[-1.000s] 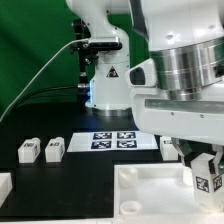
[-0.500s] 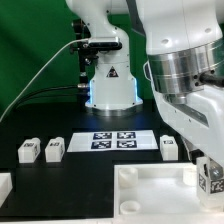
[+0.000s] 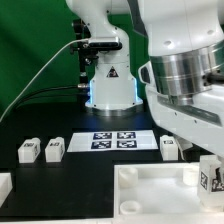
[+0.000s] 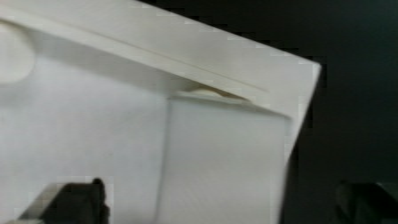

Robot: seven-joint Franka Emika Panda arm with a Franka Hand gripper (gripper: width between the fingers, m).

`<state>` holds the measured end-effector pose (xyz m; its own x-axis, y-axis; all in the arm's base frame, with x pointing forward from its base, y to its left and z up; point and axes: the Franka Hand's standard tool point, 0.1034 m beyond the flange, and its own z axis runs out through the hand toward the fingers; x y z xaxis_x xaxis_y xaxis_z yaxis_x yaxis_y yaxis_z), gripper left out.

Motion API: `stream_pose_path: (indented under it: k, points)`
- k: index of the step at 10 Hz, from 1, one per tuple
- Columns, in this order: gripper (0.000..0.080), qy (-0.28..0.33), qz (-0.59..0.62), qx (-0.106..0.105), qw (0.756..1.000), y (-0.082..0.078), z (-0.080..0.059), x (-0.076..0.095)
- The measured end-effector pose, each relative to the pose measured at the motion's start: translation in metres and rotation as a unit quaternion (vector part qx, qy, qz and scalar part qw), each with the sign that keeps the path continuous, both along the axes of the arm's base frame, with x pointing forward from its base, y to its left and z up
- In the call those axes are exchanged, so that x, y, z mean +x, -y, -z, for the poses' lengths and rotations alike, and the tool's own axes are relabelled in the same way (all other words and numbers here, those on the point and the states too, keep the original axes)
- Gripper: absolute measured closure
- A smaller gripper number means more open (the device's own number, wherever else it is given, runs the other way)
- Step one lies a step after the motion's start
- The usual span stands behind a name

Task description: Assemble one leg

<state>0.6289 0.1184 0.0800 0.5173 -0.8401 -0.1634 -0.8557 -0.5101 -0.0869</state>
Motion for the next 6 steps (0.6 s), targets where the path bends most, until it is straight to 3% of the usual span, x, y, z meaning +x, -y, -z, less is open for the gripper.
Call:
stream_pose_path:
  k: [3, 5, 6]
  points:
    - [0.015, 0.032, -0.176, -0.001, 0.984, 0.0009, 0.0, 0.0001]
    - [0.015, 0.051, -0.282, 0.0, 0.958, 0.0012, 0.0004, -0.0001]
    - [0.015, 0.051, -0.363, -0.015, 0.93, 0.0011, 0.0029, -0.0013]
